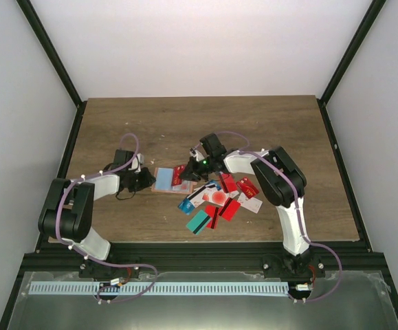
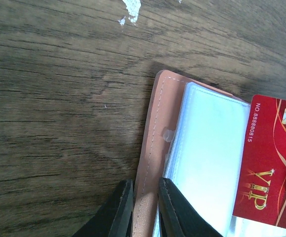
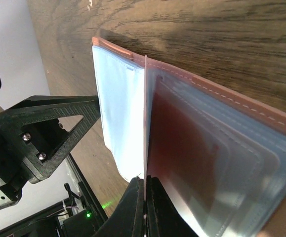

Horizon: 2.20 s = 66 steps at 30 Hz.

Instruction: Put the credit cards into the card holder

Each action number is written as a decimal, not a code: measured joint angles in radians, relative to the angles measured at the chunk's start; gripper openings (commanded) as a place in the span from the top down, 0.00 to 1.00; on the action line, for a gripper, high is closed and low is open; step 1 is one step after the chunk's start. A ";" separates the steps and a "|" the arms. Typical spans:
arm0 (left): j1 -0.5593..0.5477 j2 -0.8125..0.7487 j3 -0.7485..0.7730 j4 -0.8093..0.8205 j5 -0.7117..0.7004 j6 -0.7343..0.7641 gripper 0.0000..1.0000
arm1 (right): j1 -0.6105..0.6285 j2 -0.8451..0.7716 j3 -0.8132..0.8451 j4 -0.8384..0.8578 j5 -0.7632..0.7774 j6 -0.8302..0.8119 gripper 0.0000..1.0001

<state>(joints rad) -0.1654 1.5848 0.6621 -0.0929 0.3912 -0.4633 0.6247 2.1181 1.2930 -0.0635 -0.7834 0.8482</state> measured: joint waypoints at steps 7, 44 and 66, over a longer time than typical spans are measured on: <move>0.000 0.000 0.000 0.000 -0.003 0.000 0.83 | 0.000 0.000 -0.024 0.017 -0.002 0.013 0.99; -0.005 -0.033 -0.002 -0.052 -0.070 0.019 0.84 | 0.000 -0.026 -0.082 0.125 0.000 0.114 0.99; -0.005 -0.030 -0.006 -0.046 -0.051 0.019 0.85 | 0.039 -0.003 -0.083 0.171 -0.005 0.144 0.99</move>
<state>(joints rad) -0.1707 1.5547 0.6556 -0.1390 0.3397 -0.4438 0.6632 2.1151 1.2098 0.1078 -0.7883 0.9924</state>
